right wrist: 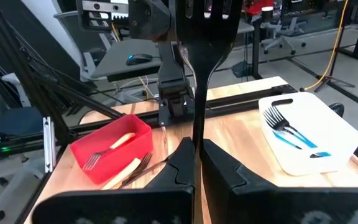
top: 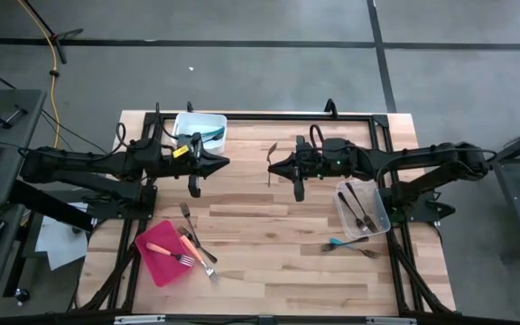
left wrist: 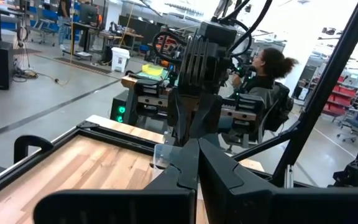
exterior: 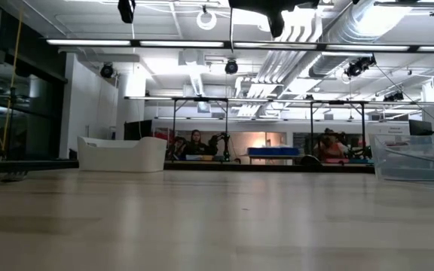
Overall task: Sort silverware by color (type)
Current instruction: Put the black fork into the transparent bin
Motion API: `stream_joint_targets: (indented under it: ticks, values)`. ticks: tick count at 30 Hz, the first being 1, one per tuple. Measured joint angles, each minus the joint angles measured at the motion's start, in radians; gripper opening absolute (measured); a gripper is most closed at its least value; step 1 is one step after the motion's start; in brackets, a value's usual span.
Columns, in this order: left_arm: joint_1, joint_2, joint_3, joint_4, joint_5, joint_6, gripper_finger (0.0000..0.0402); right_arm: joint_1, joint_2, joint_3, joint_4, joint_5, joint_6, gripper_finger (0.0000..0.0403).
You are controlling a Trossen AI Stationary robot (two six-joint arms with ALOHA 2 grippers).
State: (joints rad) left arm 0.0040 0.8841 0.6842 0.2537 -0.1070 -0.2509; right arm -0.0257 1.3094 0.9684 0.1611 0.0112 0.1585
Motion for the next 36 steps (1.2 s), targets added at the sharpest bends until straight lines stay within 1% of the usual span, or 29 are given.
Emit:
stream_joint_targets:
  ticks: [9,13,14,17,22,26,28,31,36]
  values:
    - [0.000,0.000,0.000,-0.001,0.000,0.000,0.0000,0.000,0.000,0.000,-0.006,0.000,0.001,0.0000]
    - [0.000,0.000,0.000,-0.001,0.000,0.000,0.0000,0.000,0.000,0.000,-0.057,0.023,0.070,0.0000]
    - [0.000,0.000,0.000,-0.001,0.000,0.000,0.0000,0.000,-0.003,0.000,-0.100,0.037,0.092,0.0000]
    - [0.000,0.000,0.000,-0.002,0.000,0.001,0.0000,0.000,-0.030,0.000,-0.307,0.059,0.156,0.0000]
    - [0.000,0.000,0.000,-0.003,-0.002,0.001,0.0000,0.008,-0.092,0.000,-0.752,0.084,0.329,0.0000]
    - [0.000,0.000,0.000,-0.004,-0.011,0.002,0.0000,0.043,-0.130,0.000,-1.112,0.095,0.470,0.0000]
    - [0.000,0.000,0.000,-0.007,-0.011,0.013,0.0000,0.064,-0.145,-0.001,-1.263,0.111,0.533,0.0000]
    - [0.000,0.000,0.000,-0.009,-0.011,0.028,0.0000,0.095,-0.174,-0.001,-1.423,0.120,0.608,0.0000]
    - [0.000,0.000,0.000,-0.011,-0.011,0.028,0.0000,0.138,-0.213,-0.001,-1.511,0.120,0.680,0.0000]
